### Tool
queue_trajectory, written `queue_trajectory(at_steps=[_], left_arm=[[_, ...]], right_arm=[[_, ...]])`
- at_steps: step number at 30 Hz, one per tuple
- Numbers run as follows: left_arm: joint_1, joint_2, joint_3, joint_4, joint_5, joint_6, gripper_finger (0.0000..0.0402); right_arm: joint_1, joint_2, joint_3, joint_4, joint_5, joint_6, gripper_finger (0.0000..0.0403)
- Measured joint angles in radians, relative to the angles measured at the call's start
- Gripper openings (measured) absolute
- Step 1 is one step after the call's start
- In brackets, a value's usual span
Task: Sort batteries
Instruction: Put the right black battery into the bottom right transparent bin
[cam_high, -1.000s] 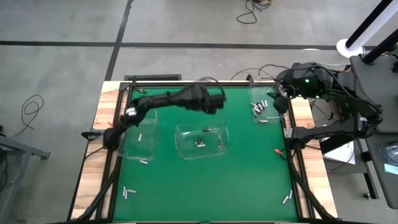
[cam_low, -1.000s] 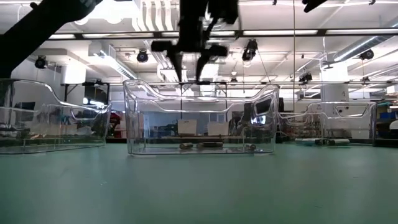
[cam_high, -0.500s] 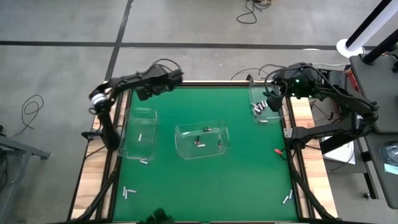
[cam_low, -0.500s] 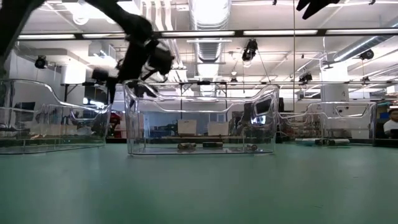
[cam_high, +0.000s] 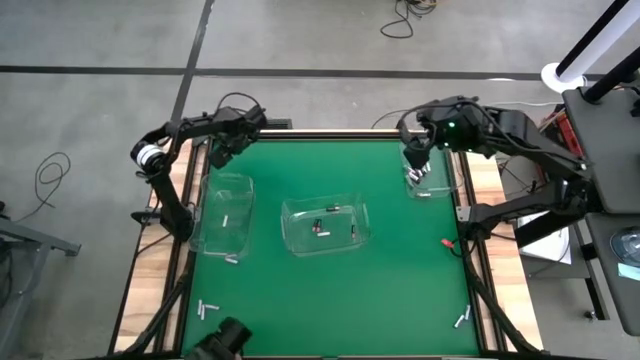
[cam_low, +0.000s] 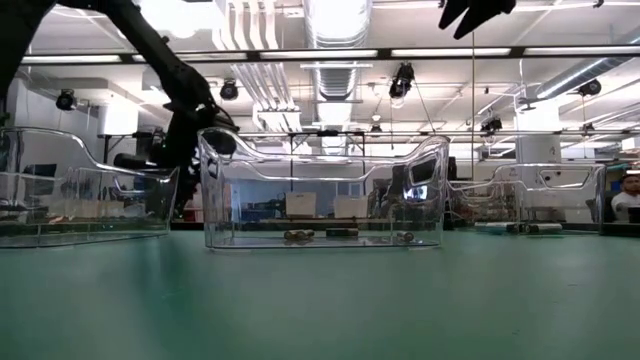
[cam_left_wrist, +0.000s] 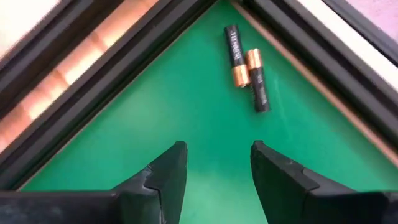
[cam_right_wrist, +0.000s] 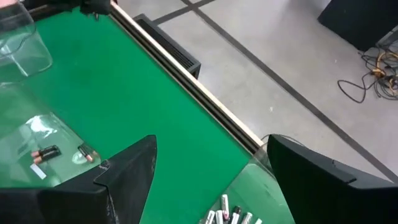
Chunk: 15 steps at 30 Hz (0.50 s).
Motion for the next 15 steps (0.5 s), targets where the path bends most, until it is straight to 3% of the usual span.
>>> queue_trajectory(at_steps=[15], left_arm=[[0.104, 0.077, 0.026, 0.162, 0.062, 0.052, 0.0155]], right_arm=[[0.0, 0.038, 0.0, -0.001, 0.0, 0.018, 0.0267]])
